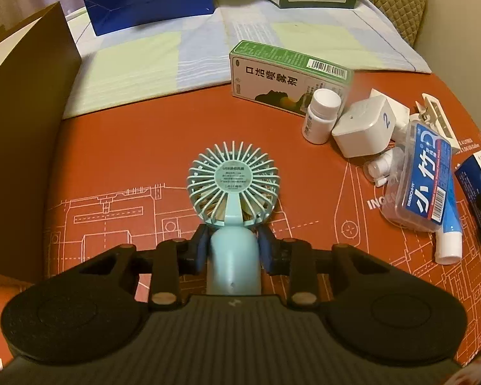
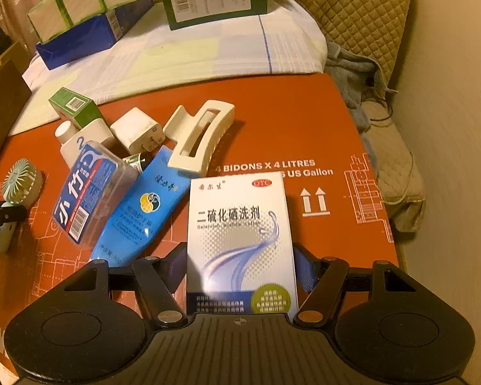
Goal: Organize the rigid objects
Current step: 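Close the right tool on the lotion box while the left tool grips the teal fan handle, then lift and carry the lotion box and teal fan over the brown shoebox with both tools, then open the left tool dropping the fan into the shoebox while the right tool releases the lotion box, then withdraw both open tools from the shoebox back toward the remaining items, then grasp the blue hand cream tube with the right tool while the left tool grasps the blue floss case, then lift and carry the cream tube and floss case over the shoebox with both tools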
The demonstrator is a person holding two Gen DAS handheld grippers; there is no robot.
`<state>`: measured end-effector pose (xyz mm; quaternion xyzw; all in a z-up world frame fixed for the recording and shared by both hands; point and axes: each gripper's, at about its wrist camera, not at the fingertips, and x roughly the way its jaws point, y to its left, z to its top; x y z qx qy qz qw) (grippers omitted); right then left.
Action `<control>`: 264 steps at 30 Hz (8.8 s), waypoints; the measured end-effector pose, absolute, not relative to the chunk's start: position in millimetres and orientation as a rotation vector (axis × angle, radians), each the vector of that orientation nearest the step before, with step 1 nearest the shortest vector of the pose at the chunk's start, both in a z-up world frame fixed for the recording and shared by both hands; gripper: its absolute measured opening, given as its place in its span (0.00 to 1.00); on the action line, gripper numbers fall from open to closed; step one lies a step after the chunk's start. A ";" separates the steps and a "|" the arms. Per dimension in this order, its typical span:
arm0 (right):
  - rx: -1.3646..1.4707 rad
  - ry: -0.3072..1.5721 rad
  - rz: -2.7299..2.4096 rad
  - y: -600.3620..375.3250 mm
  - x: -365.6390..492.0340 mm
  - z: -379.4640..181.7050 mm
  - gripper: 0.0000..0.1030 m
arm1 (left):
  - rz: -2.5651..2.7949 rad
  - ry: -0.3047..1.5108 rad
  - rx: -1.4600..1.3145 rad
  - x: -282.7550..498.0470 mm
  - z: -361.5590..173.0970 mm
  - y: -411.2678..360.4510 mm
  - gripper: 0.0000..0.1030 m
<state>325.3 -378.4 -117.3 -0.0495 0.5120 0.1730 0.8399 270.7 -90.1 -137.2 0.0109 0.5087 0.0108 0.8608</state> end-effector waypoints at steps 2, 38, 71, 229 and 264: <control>-0.107 1.079 0.364 -377.2 328.9 -118.4 0.63 | 0.030 1.068 0.015 268.8 -136.7 -91.4 0.27; -0.018 0.935 0.886 -134.7 233.2 -10.4 0.59 | 0.095 0.779 -0.087 159.2 19.7 52.9 0.27; -0.194 0.993 0.852 124.4 256.0 -59.8 0.59 | 0.180 0.939 -0.116 253.8 -39.8 254.6 0.27; 0.070 1.096 0.388 -311.1 288.9 -104.6 0.52 | -0.354 1.017 0.159 273.1 -92.6 -146.7 0.39; 0.042 1.106 0.327 -349.5 282.8 -117.3 0.37 | -0.400 0.998 0.272 294.7 -126.6 -222.5 0.52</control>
